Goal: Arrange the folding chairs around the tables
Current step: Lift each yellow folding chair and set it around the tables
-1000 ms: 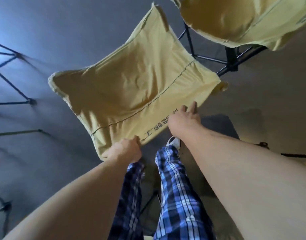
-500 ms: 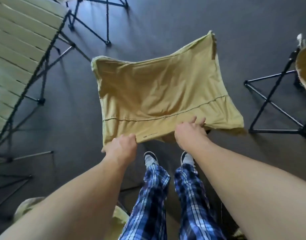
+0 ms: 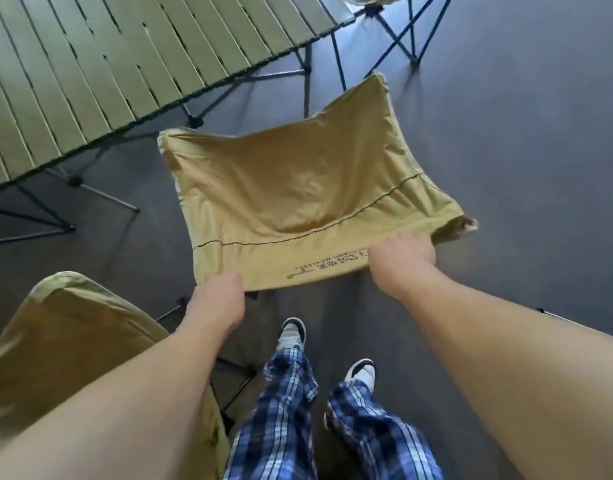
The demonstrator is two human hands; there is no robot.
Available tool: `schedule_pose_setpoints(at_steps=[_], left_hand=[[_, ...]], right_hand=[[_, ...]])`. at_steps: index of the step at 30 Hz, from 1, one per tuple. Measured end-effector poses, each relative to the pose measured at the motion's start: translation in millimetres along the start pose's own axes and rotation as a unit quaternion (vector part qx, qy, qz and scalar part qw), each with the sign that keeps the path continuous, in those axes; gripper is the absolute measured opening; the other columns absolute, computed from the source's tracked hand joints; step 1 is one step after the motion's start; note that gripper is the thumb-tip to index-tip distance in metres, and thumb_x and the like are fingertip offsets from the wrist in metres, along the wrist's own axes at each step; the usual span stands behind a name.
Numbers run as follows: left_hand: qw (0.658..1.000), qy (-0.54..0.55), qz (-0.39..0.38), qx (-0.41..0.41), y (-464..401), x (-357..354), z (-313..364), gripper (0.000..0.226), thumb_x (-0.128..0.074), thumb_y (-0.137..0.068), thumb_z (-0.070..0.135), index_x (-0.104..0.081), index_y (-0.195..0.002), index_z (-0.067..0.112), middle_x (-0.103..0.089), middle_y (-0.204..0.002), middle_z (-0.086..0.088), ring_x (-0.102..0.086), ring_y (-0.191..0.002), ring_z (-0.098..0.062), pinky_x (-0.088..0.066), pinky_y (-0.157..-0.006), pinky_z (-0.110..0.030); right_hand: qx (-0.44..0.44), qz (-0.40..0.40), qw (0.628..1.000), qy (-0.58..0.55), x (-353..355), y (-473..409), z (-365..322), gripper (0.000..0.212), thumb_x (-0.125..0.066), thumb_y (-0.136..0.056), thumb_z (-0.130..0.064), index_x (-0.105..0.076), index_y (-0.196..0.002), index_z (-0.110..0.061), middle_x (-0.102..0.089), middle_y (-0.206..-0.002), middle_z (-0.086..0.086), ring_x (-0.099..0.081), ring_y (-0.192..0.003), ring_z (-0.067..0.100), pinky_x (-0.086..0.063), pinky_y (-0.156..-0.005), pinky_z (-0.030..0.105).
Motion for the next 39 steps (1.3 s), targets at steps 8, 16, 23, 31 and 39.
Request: schedule_pose_setpoints(at_steps=[8,16,23,31,39], left_hand=[[0.995,0.045,0.007,0.089,-1.2,9.4,11.1,0.042,-0.046,-0.088,0.007,-0.061,-0.125,0.019,-0.058,-0.123,-0.014,-0.056,-0.113,-0.035,-0.047,-0.092,-0.038],[0.977,0.073,0.010,0.201,4.3,8.6,83.2,0.041,-0.043,-0.088,0.007,-0.060,-0.123,0.022,-0.057,-0.123,-0.014,-0.054,-0.112,-0.033,-0.046,-0.091,-0.037],[0.974,0.113,0.013,0.197,-1.9,15.2,192.3,0.044,-0.045,-0.089,0.008,-0.057,-0.129,0.020,-0.056,-0.128,-0.016,-0.053,-0.117,-0.035,-0.044,-0.096,-0.038],[0.970,0.123,0.037,0.206,-15.5,20.9,243.2,0.044,-0.043,-0.087,0.010,-0.056,-0.128,0.020,-0.057,-0.120,-0.015,-0.056,-0.110,-0.038,-0.048,-0.088,-0.041],[0.972,0.123,0.022,0.199,-9.4,22.4,260.6,0.042,-0.044,-0.088,0.013,-0.056,-0.127,0.022,-0.057,-0.121,-0.016,-0.055,-0.110,-0.038,-0.047,-0.087,-0.039]], right_hand=[[-0.031,-0.014,0.988,0.150,5.4,-38.1,64.1,0.045,-0.054,-0.090,-0.024,-0.054,-0.135,-0.024,-0.039,-0.139,0.017,-0.032,-0.128,0.045,-0.026,-0.102,0.054],[0.048,-0.025,0.990,0.130,-5.4,-94.1,150.6,0.042,-0.056,-0.082,-0.004,-0.065,-0.122,-0.015,-0.059,-0.127,0.009,-0.055,-0.117,0.044,-0.054,-0.084,0.047],[0.014,-0.025,0.985,0.173,1.8,-119.5,254.0,0.050,-0.044,-0.088,0.007,-0.054,-0.135,-0.006,-0.043,-0.142,0.028,-0.027,-0.131,0.064,-0.047,-0.088,0.053],[0.012,-0.010,0.980,0.197,5.4,-146.6,303.5,0.048,-0.049,-0.081,0.015,-0.058,-0.127,0.003,-0.047,-0.132,0.034,-0.029,-0.123,0.072,-0.046,-0.086,0.061],[0.025,0.004,0.980,0.199,9.2,-156.1,313.8,0.049,-0.052,-0.082,0.011,-0.061,-0.127,-0.005,-0.055,-0.123,0.019,-0.040,-0.118,0.067,-0.046,-0.085,0.057]])
Point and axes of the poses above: each hand's wrist, its own y-axis away from the middle knuckle, its own x-axis out of the back of the hand, z = x × y, the point moved 8 cm from there along -y, towards the middle knuckle
